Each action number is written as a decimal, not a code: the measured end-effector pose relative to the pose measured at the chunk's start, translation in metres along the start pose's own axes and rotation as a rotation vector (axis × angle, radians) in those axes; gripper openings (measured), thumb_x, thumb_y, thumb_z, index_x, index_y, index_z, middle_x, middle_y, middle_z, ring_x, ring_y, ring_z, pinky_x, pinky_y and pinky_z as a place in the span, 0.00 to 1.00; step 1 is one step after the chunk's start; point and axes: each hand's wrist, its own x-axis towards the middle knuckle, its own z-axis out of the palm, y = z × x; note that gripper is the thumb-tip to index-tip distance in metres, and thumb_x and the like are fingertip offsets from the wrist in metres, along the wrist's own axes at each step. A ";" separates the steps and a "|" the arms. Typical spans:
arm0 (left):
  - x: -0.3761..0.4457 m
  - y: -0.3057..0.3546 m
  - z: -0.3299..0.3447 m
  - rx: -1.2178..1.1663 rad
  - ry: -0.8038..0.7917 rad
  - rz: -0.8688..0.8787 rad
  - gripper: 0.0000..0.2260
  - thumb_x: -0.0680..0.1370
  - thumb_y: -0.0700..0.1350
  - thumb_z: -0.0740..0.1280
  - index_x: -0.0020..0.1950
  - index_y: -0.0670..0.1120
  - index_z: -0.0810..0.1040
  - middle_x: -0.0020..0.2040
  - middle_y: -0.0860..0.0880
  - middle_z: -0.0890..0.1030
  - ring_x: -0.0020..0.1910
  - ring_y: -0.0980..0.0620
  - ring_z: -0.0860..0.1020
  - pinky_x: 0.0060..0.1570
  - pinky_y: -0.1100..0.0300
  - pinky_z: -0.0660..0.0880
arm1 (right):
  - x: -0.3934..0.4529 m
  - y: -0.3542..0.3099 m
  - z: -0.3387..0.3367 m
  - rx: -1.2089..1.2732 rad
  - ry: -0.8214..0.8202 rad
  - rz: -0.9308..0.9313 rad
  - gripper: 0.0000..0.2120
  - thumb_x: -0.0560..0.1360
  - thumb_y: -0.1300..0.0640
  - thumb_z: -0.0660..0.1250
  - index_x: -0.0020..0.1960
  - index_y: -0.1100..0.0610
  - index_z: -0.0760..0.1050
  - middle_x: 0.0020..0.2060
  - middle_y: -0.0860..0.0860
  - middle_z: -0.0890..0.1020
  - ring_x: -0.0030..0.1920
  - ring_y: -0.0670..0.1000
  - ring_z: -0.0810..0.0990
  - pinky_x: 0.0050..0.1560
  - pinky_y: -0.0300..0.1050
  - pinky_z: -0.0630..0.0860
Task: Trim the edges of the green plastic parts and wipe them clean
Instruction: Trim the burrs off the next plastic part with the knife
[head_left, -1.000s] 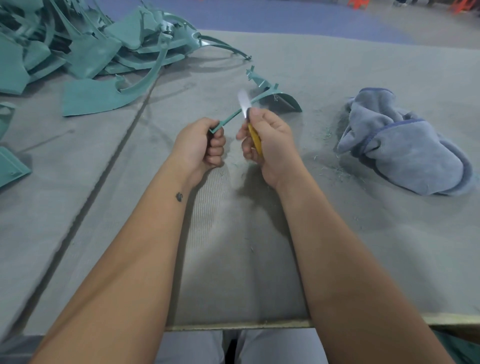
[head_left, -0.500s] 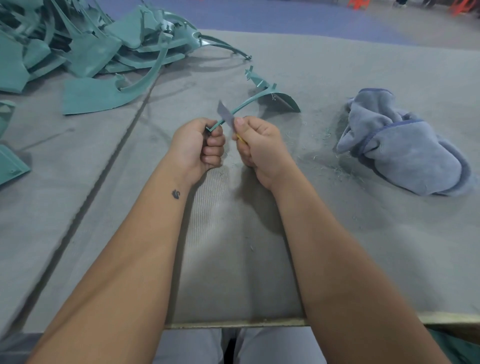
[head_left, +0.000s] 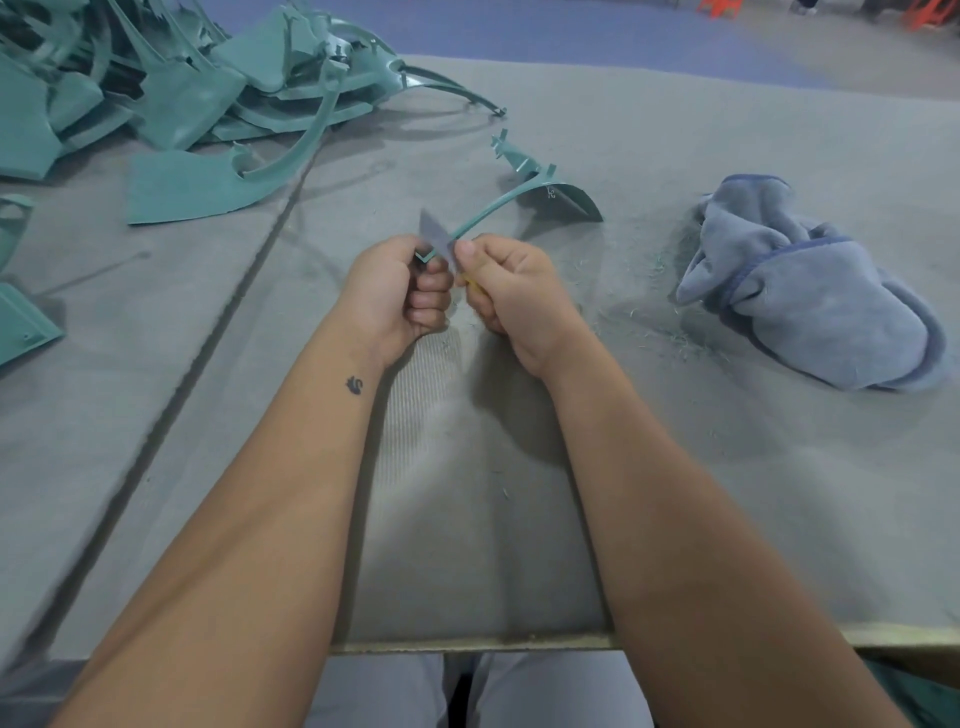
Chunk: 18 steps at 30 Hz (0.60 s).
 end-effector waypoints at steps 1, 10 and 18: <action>0.000 0.001 -0.002 -0.031 -0.035 -0.024 0.17 0.80 0.43 0.51 0.30 0.48 0.62 0.22 0.54 0.59 0.19 0.59 0.54 0.18 0.68 0.50 | 0.001 0.000 -0.002 0.055 0.053 0.016 0.16 0.82 0.60 0.59 0.35 0.59 0.69 0.19 0.46 0.63 0.19 0.42 0.58 0.20 0.33 0.56; 0.000 0.003 -0.008 -0.128 -0.078 -0.044 0.20 0.80 0.43 0.51 0.27 0.48 0.63 0.23 0.54 0.59 0.19 0.59 0.56 0.17 0.68 0.52 | 0.003 0.005 -0.006 0.042 0.021 0.011 0.16 0.81 0.58 0.60 0.35 0.57 0.70 0.19 0.47 0.65 0.19 0.43 0.60 0.20 0.34 0.56; -0.002 0.005 -0.013 -0.128 -0.194 -0.094 0.24 0.81 0.44 0.49 0.24 0.48 0.66 0.23 0.54 0.61 0.18 0.60 0.57 0.19 0.68 0.50 | 0.005 0.003 -0.012 0.194 0.122 0.037 0.16 0.82 0.56 0.58 0.36 0.58 0.69 0.20 0.48 0.65 0.19 0.45 0.58 0.23 0.37 0.53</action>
